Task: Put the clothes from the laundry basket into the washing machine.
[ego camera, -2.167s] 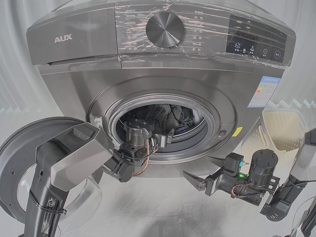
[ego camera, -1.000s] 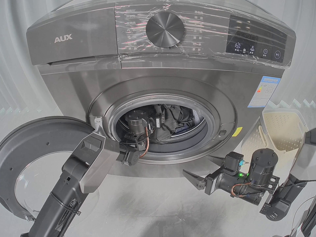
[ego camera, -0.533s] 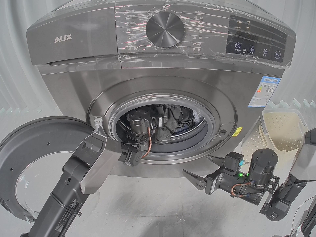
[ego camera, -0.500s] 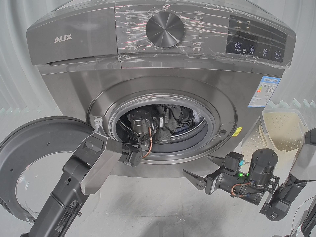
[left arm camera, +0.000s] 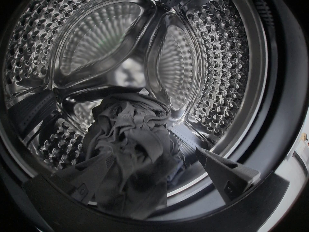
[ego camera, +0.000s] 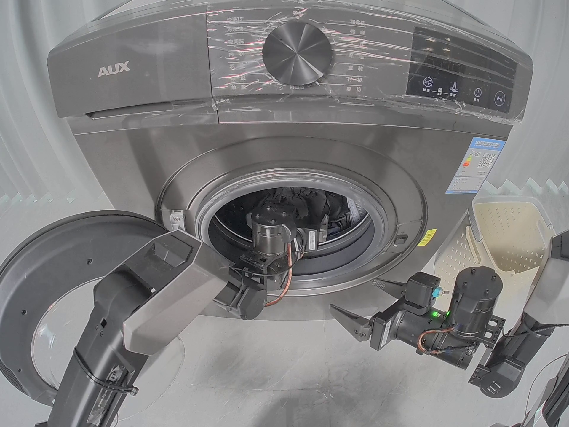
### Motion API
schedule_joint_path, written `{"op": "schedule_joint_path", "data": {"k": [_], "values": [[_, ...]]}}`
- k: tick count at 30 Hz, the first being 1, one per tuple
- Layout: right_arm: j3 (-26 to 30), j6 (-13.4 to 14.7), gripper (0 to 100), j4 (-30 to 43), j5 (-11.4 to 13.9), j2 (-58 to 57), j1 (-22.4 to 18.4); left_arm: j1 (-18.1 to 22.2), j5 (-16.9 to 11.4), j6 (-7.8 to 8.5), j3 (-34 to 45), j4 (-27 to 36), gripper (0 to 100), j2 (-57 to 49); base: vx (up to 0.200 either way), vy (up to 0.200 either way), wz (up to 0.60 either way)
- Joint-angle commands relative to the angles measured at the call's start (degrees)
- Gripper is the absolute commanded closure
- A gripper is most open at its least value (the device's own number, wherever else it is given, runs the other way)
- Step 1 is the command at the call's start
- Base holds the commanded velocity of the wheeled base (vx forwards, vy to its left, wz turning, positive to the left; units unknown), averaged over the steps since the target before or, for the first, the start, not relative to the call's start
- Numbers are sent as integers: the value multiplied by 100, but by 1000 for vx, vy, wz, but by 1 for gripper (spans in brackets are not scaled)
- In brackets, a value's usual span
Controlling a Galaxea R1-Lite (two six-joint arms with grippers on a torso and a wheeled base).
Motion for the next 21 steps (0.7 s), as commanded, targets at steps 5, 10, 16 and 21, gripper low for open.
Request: {"op": "schedule_joint_path", "data": {"k": [5,10,16,21], "values": [[97,4,0,7,27,-352,-110,-920,-19,-263,3298,-815,0,-2120,0,0,0],[299,4,0,-10,27,-519,-128,-1281,-19,-570,4677,-1105,0,-3087,0,0,0],[581,-23,0,-327,-9,-817,-128,-1492,-10,-597,6207,-1800,0,-4291,0,0,0],[941,-14,0,-327,-17,-1301,-233,-1553,7,-588,7305,-2415,0,-5065,0,0,0]]}}
